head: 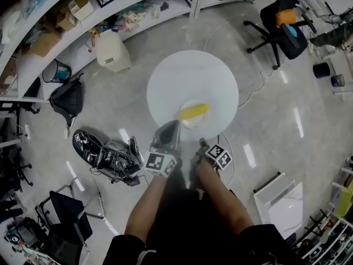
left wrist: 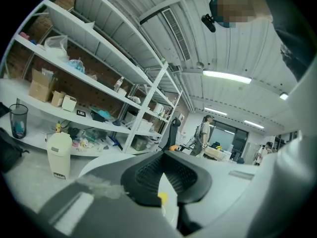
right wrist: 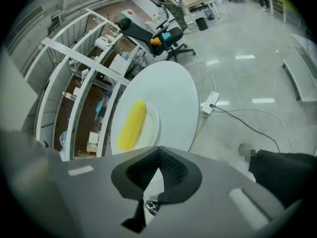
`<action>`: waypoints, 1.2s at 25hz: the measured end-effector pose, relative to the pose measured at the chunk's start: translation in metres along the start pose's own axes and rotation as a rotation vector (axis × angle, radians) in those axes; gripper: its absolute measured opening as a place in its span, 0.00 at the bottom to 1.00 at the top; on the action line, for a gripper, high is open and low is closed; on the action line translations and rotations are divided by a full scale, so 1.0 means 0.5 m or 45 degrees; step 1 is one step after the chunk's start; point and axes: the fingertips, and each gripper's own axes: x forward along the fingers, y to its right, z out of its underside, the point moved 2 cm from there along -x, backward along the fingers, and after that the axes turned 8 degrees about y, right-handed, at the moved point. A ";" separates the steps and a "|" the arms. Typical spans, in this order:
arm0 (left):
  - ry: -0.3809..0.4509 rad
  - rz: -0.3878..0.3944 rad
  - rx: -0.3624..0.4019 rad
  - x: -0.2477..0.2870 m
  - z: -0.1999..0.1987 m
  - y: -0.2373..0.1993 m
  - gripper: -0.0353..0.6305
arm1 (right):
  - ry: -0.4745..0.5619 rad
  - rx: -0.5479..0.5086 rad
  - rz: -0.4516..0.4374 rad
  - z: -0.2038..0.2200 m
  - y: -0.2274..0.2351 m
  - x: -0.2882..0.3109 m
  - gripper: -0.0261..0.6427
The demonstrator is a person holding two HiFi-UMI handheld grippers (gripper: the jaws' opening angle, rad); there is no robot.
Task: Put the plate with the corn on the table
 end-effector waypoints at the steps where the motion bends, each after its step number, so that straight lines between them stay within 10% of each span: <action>1: 0.001 -0.007 0.002 0.001 -0.003 0.001 0.06 | -0.008 -0.040 -0.008 -0.004 -0.009 0.001 0.05; 14: -0.002 -0.096 0.031 0.003 -0.035 0.007 0.06 | -0.056 -0.416 -0.093 -0.057 -0.101 -0.004 0.05; 30: 0.073 -0.097 0.071 0.001 -0.107 0.043 0.06 | 0.221 -1.038 -0.449 -0.154 -0.312 -0.105 0.05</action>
